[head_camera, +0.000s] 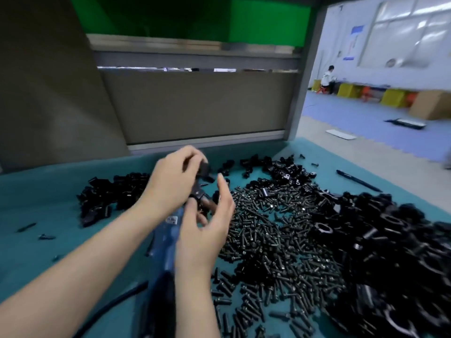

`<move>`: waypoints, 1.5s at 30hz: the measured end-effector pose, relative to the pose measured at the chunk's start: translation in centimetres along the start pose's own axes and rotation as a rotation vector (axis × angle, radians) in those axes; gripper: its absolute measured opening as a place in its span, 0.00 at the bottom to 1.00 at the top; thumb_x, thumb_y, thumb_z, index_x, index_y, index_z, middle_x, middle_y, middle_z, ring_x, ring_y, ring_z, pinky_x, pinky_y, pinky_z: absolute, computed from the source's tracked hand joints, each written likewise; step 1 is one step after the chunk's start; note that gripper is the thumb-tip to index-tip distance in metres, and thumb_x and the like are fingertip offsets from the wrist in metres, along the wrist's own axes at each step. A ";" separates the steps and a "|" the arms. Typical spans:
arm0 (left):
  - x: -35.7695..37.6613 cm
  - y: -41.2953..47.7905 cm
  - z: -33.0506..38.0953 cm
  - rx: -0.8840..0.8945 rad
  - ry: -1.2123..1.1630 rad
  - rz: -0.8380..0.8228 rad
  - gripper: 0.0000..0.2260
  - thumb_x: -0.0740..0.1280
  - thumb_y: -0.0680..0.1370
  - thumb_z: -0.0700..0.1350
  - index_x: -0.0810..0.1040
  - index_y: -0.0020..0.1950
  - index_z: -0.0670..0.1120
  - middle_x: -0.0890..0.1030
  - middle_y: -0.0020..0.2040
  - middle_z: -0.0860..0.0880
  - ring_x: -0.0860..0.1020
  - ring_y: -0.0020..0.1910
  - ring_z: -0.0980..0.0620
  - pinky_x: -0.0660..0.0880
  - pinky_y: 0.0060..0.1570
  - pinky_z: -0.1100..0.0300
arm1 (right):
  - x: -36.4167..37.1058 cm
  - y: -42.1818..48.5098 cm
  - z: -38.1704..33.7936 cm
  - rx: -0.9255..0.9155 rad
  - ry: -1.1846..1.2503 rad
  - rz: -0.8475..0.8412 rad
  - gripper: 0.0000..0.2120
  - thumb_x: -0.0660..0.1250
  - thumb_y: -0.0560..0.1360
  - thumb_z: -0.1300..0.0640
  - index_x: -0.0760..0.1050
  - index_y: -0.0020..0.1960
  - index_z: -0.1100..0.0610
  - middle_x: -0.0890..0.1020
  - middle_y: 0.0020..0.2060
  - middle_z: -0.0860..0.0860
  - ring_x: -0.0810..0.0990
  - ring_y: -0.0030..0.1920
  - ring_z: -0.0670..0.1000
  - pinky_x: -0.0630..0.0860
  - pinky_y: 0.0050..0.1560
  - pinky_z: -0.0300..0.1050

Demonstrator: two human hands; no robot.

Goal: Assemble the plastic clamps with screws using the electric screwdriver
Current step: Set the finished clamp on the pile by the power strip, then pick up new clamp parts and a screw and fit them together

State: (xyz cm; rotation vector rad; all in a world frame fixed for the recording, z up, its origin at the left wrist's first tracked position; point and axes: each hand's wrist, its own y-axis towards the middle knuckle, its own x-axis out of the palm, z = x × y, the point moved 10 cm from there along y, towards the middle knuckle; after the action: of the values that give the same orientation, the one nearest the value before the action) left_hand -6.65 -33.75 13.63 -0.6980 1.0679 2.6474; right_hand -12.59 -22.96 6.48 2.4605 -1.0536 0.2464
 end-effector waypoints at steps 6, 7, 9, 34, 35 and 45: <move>-13.5 -14.5 -3.6 -0.263 -0.342 0.346 0.18 0.58 0.83 0.40 0.78 0.40 0.56 0.81 0.36 0.62 0.76 0.36 0.65 0.74 0.39 0.69 | 8.4 -9.5 -5.0 -0.198 -0.414 -0.793 0.27 0.70 0.72 0.64 0.72 0.70 0.52 0.72 0.64 0.49 0.75 0.55 0.45 0.72 0.63 0.40; -13.8 -16.0 -3.5 -0.272 -0.353 0.321 0.19 0.58 0.83 0.40 0.79 0.39 0.58 0.81 0.36 0.61 0.77 0.36 0.65 0.75 0.38 0.69 | 8.2 -10.6 -4.9 -0.156 -0.407 -0.856 0.28 0.71 0.72 0.62 0.70 0.71 0.50 0.73 0.63 0.49 0.76 0.50 0.46 0.74 0.61 0.42; -13.3 -18.9 -3.6 -0.304 -0.426 0.264 0.20 0.57 0.83 0.40 0.80 0.39 0.59 0.83 0.37 0.59 0.78 0.35 0.64 0.75 0.32 0.70 | 7.3 -12.3 -4.6 -0.083 -0.437 -0.951 0.28 0.72 0.72 0.61 0.71 0.70 0.48 0.75 0.61 0.50 0.79 0.44 0.50 0.77 0.56 0.43; -11.3 -24.3 -4.4 -0.292 -0.025 0.017 0.14 0.80 0.65 0.45 0.83 0.49 0.51 0.82 0.46 0.62 0.79 0.50 0.63 0.73 0.54 0.68 | 0.4 -12.5 1.4 0.417 0.040 -0.644 0.08 0.72 0.68 0.59 0.84 0.45 0.49 0.83 0.39 0.48 0.81 0.42 0.48 0.78 0.46 0.39; -11.1 -24.2 -4.0 -0.251 0.019 -0.010 0.15 0.79 0.66 0.43 0.84 0.51 0.49 0.81 0.48 0.62 0.78 0.50 0.65 0.72 0.55 0.70 | 0.7 -12.9 1.6 0.447 0.056 -0.680 0.12 0.74 0.65 0.57 0.84 0.47 0.48 0.83 0.40 0.47 0.81 0.43 0.47 0.78 0.48 0.38; -9.4 -24.9 -5.4 -0.438 -0.303 -0.067 0.17 0.78 0.66 0.35 0.82 0.45 0.55 0.85 0.45 0.55 0.83 0.47 0.57 0.76 0.54 0.67 | 2.0 -13.7 0.1 -0.012 -0.567 -0.926 0.17 0.71 0.75 0.59 0.74 0.56 0.40 0.79 0.52 0.41 0.76 0.58 0.40 0.70 0.57 0.32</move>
State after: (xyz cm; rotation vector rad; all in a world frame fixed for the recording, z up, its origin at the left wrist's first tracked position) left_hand 12.23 -19.72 -0.06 -0.3712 0.3831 2.8303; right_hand -1.36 -15.99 2.48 2.7681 0.0137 -0.7699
